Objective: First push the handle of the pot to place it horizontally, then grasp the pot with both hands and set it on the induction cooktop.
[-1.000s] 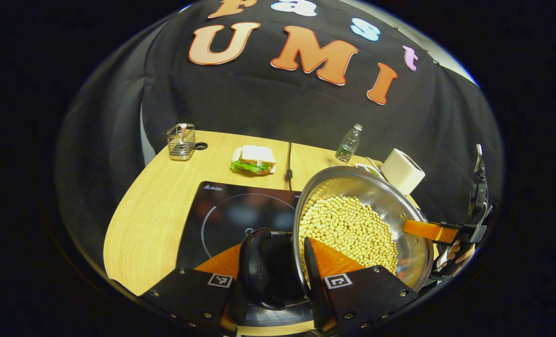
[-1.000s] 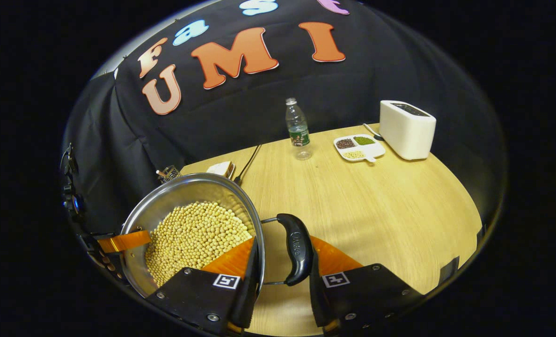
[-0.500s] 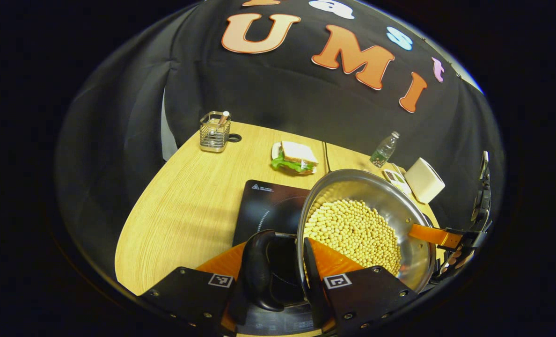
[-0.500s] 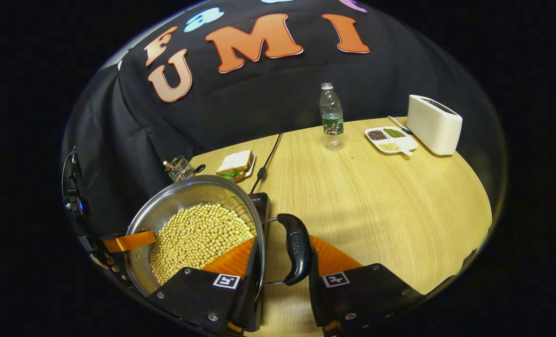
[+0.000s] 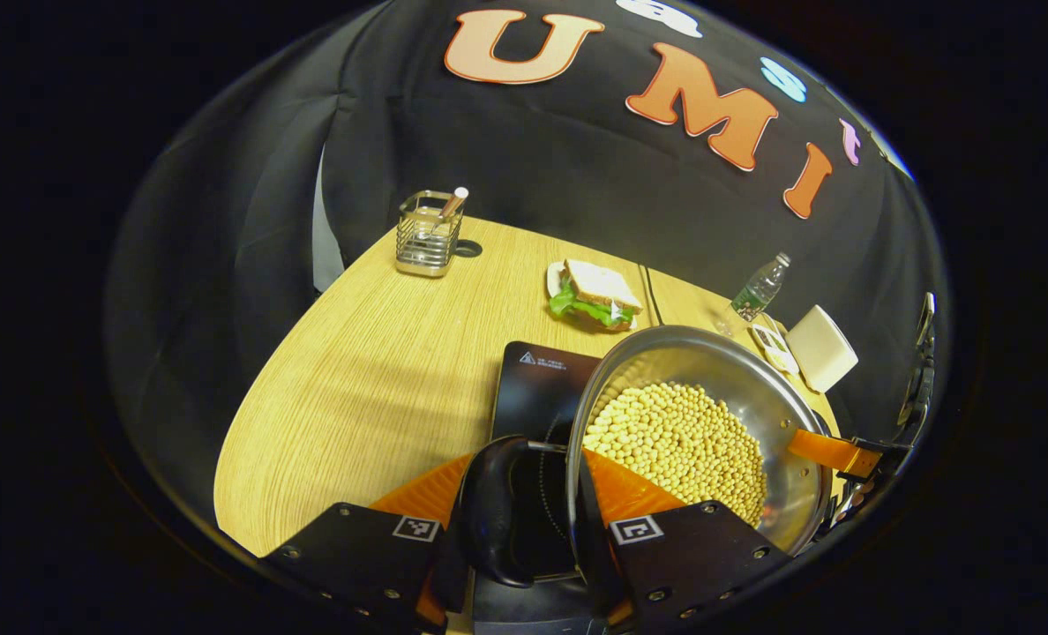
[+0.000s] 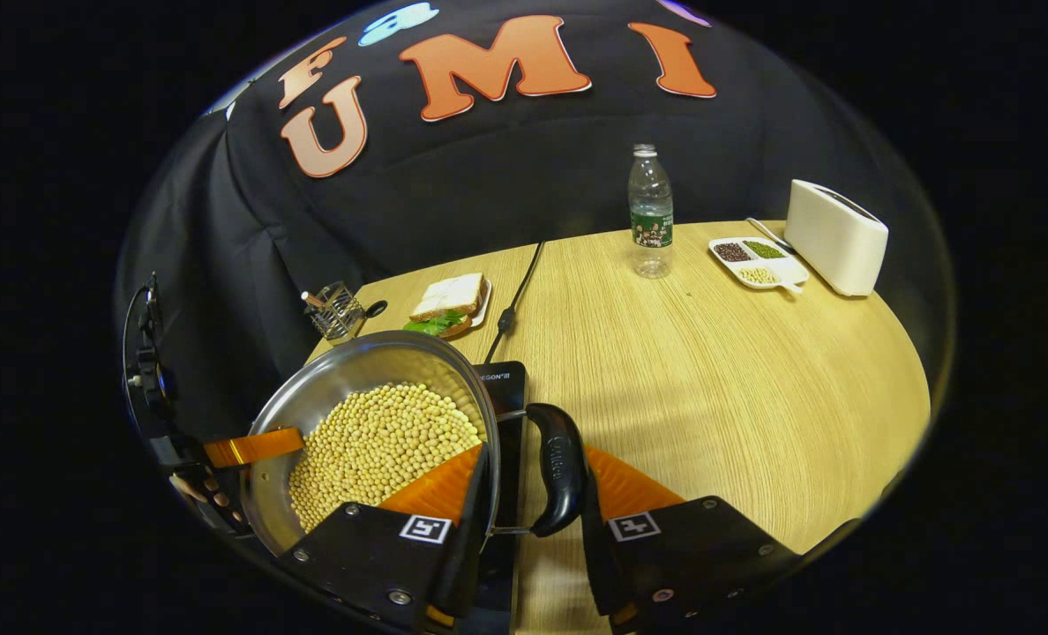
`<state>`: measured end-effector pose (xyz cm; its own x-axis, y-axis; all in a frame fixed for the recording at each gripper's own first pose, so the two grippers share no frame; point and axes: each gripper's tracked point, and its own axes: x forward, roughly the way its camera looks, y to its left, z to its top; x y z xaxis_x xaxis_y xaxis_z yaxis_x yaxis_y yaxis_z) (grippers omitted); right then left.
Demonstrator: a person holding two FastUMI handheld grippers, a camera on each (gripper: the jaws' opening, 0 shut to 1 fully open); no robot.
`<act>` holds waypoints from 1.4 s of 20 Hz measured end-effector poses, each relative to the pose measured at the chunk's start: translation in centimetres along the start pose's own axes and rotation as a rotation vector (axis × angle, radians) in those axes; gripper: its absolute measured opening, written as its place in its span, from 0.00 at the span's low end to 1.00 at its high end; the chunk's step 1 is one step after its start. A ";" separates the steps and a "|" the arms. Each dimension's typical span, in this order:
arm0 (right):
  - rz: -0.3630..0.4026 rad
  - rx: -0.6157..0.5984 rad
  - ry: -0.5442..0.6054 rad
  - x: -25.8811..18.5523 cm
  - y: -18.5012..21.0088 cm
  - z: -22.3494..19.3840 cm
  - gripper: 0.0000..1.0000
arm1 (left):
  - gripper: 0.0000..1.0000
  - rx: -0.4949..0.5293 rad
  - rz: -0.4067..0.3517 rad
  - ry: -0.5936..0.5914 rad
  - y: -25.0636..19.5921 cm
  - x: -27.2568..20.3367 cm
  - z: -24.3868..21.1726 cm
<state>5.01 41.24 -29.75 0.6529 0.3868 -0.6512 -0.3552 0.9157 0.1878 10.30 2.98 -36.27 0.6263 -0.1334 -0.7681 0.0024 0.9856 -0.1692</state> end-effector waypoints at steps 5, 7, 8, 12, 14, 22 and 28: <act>0.005 -0.083 -0.080 -0.9 -0.8 1.4 0.64 | 0.81 0.110 0.130 -0.069 1.5 -2.0 2.0; -0.028 -0.129 -0.158 -3.1 -2.1 3.5 0.85 | 0.96 0.072 0.147 -0.083 1.7 -3.2 1.9; -0.033 -0.140 -0.183 -4.0 -2.6 4.3 0.95 | 0.96 0.070 0.159 -0.106 2.0 -4.1 2.2; -0.076 -0.164 -0.277 -8.5 -5.6 7.6 0.95 | 0.94 0.169 0.249 -0.323 1.8 -10.0 7.4; -0.092 -0.164 -0.321 -10.9 -6.9 9.2 0.96 | 0.93 0.150 0.223 -0.414 -0.5 -13.6 10.0; -0.160 -0.116 -0.517 -21.4 -13.1 14.7 0.96 | 0.92 0.136 0.181 -0.762 -6.8 -28.3 16.6; -0.203 -0.090 -0.614 -28.1 -18.6 16.0 0.95 | 0.89 0.165 0.178 -0.978 -12.6 -36.2 18.2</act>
<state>4.04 15.06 -3.19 0.9669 0.2232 -0.1241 -0.2218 0.9748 0.0250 1.78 -2.72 4.84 0.9926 0.0886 0.0830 -0.0924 0.9948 0.0431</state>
